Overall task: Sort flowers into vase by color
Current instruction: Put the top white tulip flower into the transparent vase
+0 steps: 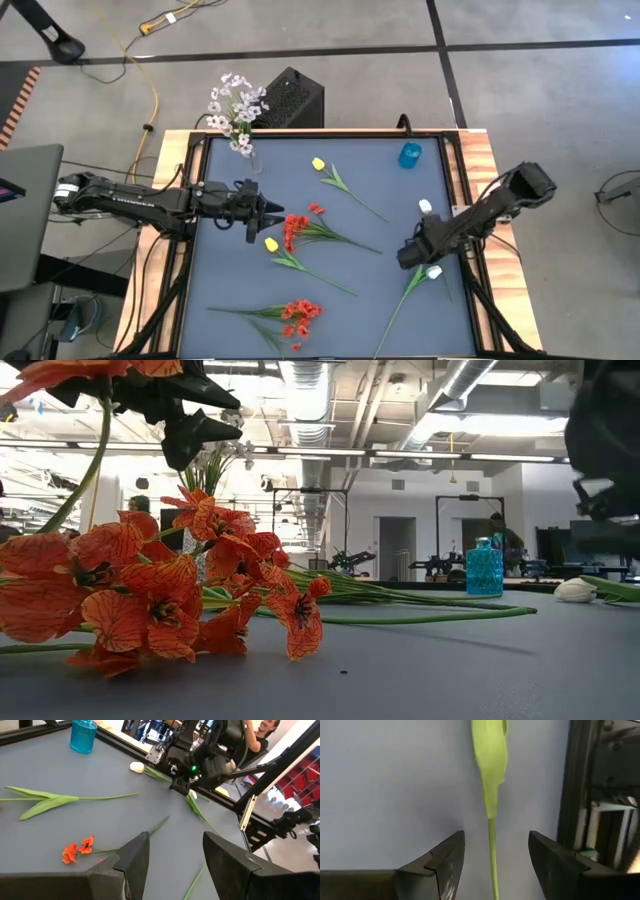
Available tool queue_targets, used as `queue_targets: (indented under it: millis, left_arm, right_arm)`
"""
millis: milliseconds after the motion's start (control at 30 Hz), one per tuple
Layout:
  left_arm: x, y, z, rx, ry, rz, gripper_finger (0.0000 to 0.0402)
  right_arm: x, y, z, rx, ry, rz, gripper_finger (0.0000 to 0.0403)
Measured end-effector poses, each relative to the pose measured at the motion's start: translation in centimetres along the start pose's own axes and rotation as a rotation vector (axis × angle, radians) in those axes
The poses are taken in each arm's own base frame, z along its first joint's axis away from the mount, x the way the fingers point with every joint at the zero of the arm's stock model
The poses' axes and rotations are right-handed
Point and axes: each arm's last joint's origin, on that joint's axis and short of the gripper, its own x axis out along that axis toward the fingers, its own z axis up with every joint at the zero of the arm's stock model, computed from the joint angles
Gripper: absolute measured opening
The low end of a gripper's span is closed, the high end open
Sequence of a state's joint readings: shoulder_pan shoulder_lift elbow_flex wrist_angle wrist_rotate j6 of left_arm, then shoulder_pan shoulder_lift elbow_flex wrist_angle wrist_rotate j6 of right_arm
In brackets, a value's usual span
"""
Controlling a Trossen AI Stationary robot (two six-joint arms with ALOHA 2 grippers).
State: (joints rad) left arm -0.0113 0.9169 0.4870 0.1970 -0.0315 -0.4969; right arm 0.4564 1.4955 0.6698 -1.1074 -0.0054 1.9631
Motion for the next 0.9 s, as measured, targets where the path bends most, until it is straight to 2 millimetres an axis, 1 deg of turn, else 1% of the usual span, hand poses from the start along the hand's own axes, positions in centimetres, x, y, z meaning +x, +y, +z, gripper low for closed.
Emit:
queue_targets:
  millis: [100,200,233,300,400,433,467,567,667,767,900]
  left_arm:
    - [0.0,0.0,0.0,0.013,0.000,0.000,0.0174]
    - [0.0,0.0,0.0,0.013,0.001,-0.001,0.0174]
    - [0.0,0.0,0.0,0.010,0.003,-0.006,0.0174]
    - [0.0,-0.1,0.0,0.005,0.010,-0.018,0.0174]
    - [0.0,-0.1,-0.1,-0.001,0.024,-0.043,0.0174]
    - [0.0,-0.1,-0.1,-0.011,0.028,-0.048,0.0174]
    - [0.0,-0.1,-0.1,-0.019,0.031,-0.051,0.0174]
    - [0.0,-0.2,-0.2,-0.048,0.044,-0.068,0.0174]
    - [0.0,-0.2,-0.2,-0.049,0.049,-0.074,0.0174]
    - [0.0,-0.2,-0.2,-0.051,0.049,-0.074,0.0174]
    - [0.0,-0.2,-0.2,-0.065,0.049,-0.074,0.0174]
  right_arm:
    - [0.8,0.8,-0.6,-0.022,-0.013,0.007,0.0238]
    - [1.0,1.2,-0.7,-0.041,-0.002,0.008,0.0209]
    - [0.8,1.3,-0.7,-0.046,0.003,0.017,0.0191]
    - [0.4,1.3,-0.6,-0.054,0.015,0.045,0.0144]
    - [-0.2,1.1,-0.3,-0.056,0.022,0.095,0.0053]
    - [-0.6,1.0,-0.2,-0.055,0.020,0.125,0.0030]
    - [-0.9,0.9,-0.1,-0.052,0.019,0.160,0.0021]
    - [-2.2,0.5,0.6,-0.020,0.011,0.235,0.0026]
    - [-4.4,0.3,1.4,0.013,-0.058,0.372,0.0022]
    - [-6.6,-0.5,2.8,0.035,-0.159,0.471,0.0019]
    - [-9.1,-1.6,4.9,0.067,-0.383,0.590,0.0019]
